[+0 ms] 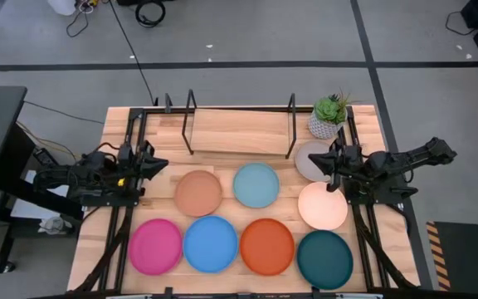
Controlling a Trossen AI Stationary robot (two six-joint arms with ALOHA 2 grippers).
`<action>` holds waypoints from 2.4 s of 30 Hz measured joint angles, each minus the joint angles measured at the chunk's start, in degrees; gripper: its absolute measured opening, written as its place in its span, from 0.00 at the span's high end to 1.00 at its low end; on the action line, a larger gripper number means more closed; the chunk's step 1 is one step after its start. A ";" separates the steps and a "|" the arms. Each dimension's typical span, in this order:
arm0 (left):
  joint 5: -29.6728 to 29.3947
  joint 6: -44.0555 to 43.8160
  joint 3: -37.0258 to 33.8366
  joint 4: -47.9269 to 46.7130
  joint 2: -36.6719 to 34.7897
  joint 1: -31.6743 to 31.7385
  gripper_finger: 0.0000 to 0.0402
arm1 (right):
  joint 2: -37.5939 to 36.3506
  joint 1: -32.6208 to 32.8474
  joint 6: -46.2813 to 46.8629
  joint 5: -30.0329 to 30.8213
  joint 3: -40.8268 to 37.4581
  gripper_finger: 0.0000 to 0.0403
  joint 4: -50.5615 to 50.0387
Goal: Place and stack plates onto a shelf
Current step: Put the light blue plate on the shelf
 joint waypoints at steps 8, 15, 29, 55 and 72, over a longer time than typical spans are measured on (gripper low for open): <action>7.25 9.05 -0.02 0.84 0.04 0.00 0.92 | 5.62 -2.26 -6.52 -3.05 1.69 0.96 1.75; 8.28 13.89 -0.02 6.13 3.39 0.00 0.92 | 14.02 -4.05 -7.23 -9.23 6.45 0.96 -1.31; 8.16 7.39 -0.02 9.79 14.21 -1.31 0.92 | 37.79 -6.36 -7.71 -13.53 15.46 0.96 -6.68; 1.99 3.07 -0.02 16.65 28.52 -1.27 0.92 | 68.98 -2.06 -17.84 -18.85 38.61 0.70 -41.79; 1.96 1.65 -0.04 21.78 28.52 -1.27 0.92 | 80.19 -2.14 -24.79 -19.27 44.61 0.65 -48.35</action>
